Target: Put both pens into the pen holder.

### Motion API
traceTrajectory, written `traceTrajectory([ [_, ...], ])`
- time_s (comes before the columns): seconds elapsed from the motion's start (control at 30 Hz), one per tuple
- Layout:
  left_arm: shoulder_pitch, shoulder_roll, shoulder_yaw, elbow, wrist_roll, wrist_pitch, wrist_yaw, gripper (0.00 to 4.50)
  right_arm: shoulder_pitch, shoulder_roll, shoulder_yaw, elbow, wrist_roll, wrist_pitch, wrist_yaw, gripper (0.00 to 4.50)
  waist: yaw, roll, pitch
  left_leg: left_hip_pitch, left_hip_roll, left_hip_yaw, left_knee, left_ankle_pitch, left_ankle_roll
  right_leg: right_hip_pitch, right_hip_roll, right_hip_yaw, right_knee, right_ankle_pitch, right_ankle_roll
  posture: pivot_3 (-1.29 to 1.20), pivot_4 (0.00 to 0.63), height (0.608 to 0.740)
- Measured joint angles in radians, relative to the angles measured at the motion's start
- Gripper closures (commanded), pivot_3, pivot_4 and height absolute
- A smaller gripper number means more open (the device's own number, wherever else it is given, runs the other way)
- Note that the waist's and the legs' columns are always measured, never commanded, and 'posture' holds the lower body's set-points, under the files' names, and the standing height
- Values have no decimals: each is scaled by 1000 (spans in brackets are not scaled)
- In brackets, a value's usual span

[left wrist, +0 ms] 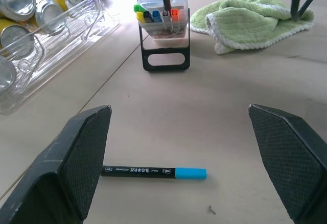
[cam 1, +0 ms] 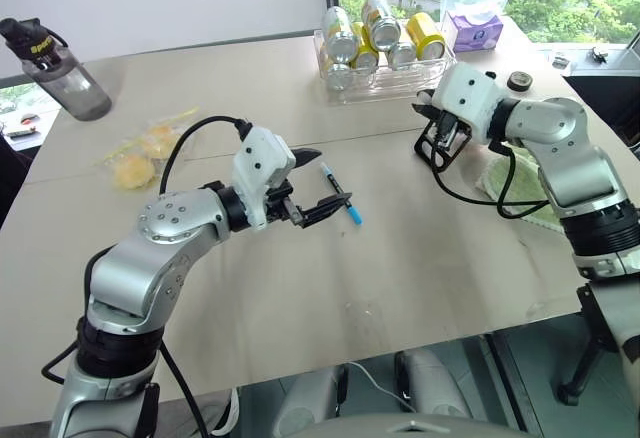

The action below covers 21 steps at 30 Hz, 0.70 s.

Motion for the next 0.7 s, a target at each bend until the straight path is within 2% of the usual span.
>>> traceTrajectory([
  [0.07,0,0,0,0,0,0,2,0,0,0,0,21,-20,-21,-1,2677,-1,0,0,0,0,0,0,0,0,0,0,0,0,0,0,0,150,739],
  [0.2,3,0,0,-1,1,0,6,0,0,5,0,57,-53,-58,-15,761,-1,0,0,0,0,0,0,0,0,0,0,0,0,0,0,0,150,739],
  [0.23,8,0,0,-1,2,0,6,0,0,7,-1,66,-65,-66,-26,412,-1,0,0,0,0,0,0,0,0,0,0,0,0,0,0,0,150,739],
  [0.43,9,-14,-1,0,3,6,34,0,0,47,-63,76,-29,-54,-47,412,-1,0,0,0,0,0,0,0,0,0,0,0,1,0,0,0,150,739],
  [0.57,-18,-101,-25,17,37,73,163,0,74,78,-197,-127,209,129,30,412,4,-1,0,-1,0,-2,1,0,0,1,0,-1,1,0,0,0,150,739],
  [0.7,-51,-178,-62,69,112,123,290,0,298,41,-274,-368,451,306,142,412,11,-2,-1,-1,-2,-3,3,0,0,1,-2,-2,2,0,0,0,150,739],
])
